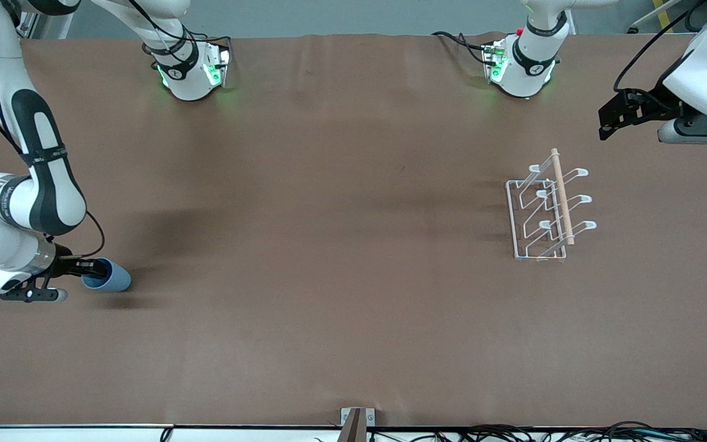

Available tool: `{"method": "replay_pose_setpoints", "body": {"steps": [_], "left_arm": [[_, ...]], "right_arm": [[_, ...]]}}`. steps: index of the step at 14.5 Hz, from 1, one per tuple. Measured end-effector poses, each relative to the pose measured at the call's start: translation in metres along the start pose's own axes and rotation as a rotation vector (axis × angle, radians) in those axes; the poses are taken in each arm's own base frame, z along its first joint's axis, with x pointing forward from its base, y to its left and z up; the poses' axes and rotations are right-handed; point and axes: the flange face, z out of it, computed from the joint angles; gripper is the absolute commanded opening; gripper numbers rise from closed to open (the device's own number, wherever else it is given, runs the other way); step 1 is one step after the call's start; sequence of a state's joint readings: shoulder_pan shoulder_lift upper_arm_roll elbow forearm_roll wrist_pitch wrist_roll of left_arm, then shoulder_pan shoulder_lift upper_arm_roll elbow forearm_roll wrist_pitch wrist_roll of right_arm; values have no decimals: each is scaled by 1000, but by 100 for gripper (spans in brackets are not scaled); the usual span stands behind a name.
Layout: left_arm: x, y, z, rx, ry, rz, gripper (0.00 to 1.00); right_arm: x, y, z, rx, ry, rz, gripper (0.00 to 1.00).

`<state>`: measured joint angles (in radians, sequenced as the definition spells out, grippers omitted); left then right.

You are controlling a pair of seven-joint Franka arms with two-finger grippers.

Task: Hang cup on cup holder
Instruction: 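Close the right gripper on the blue cup's rim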

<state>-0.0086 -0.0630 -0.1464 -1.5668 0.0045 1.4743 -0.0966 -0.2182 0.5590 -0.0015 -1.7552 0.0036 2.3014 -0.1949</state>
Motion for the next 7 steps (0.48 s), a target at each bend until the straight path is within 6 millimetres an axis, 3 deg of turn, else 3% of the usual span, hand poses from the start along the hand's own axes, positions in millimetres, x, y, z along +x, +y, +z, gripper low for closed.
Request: {"method": "replay_pose_setpoints", "body": {"steps": [7], "left_arm": [[0, 0, 0, 0, -1, 0, 100]], "right_arm": [[2, -1, -3, 1, 4, 0, 0]]}}
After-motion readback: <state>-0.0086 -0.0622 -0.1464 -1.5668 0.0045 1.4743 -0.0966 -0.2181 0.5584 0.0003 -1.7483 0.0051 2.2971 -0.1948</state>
